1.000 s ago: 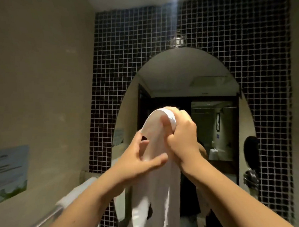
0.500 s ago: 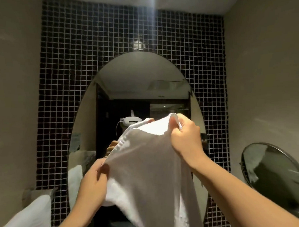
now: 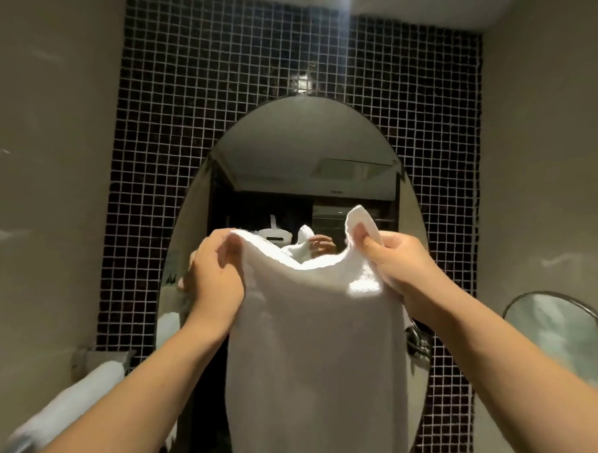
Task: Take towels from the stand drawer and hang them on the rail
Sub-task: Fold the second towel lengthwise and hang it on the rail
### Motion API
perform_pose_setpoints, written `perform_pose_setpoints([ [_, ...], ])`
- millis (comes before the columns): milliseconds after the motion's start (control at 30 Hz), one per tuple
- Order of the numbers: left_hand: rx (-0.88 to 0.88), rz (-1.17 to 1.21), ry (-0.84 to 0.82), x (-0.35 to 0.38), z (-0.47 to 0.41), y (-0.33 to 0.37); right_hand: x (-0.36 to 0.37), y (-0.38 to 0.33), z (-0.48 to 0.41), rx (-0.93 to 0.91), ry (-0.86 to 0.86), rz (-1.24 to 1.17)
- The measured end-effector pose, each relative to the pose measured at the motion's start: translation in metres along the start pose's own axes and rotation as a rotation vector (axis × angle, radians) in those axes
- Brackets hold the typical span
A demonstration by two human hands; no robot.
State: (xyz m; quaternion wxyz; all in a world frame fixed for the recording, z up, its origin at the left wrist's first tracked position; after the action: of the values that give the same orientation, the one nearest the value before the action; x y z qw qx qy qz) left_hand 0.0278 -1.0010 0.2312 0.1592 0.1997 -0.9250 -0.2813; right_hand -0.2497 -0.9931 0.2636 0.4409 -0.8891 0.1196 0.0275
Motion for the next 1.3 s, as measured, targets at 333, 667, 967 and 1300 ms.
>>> perform_pose_setpoints([
  [333, -0.416, 0.511, 0.183, 0.003, -0.002, -0.013, 0.010, -0.027, 0.004, -0.111, 0.222, -0.054],
  [667, -0.024, -0.226, -0.836, 0.002, 0.004, -0.028, -0.011, -0.015, 0.013, -0.154, 0.339, -0.026],
  [967, 0.052, -0.598, -0.352, -0.022, -0.026, -0.031, -0.027, 0.005, 0.009, -0.116, 0.377, 0.048],
  [1300, -0.147, -0.355, -0.313, -0.007, -0.026, -0.035, -0.037, 0.008, 0.011, -0.239, 0.353, 0.177],
])
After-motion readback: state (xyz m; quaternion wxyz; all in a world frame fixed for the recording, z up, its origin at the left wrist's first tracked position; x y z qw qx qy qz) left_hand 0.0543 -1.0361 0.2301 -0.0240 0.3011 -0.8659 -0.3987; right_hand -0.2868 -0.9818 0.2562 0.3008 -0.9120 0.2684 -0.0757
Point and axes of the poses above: each hand's wrist, its own z-axis away from the middle knuckle, its own x-axis out of the palm, y = z × x, the point moved 8 cm from there along -z, towards the middle knuckle, and after that the axes turned 2 degrees about y, right-handed, at the moved point
